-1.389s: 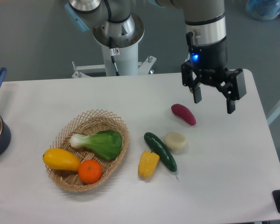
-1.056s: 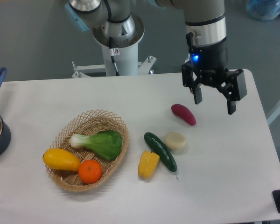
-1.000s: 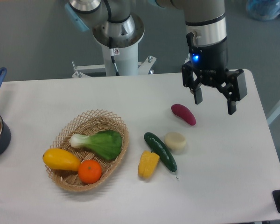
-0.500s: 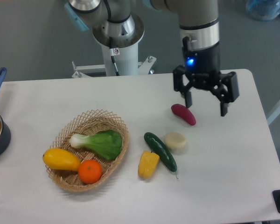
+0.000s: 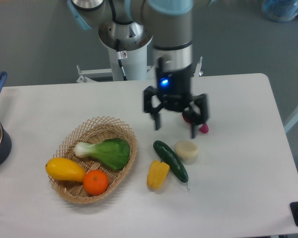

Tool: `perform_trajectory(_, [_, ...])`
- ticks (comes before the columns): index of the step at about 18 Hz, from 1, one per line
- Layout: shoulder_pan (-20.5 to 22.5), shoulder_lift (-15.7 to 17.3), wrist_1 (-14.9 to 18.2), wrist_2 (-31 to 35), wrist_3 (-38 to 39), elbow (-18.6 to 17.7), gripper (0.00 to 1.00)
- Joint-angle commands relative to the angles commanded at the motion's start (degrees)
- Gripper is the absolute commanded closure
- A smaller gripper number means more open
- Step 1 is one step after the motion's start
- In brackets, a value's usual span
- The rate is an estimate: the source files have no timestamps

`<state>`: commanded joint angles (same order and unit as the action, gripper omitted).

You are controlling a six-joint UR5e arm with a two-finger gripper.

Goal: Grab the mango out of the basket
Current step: 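Lower the gripper into the basket over the yellow mango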

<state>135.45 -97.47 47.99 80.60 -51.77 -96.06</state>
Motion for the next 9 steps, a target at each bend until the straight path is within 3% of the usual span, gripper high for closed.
perform_trajectory(6, [-8.61,-4.74,0.0,0.35,-1.48,-1.23,0.0])
perform_trajectory(9, [-12.74,-5.36,0.18,0.35,-7.79,-2.37,0.0])
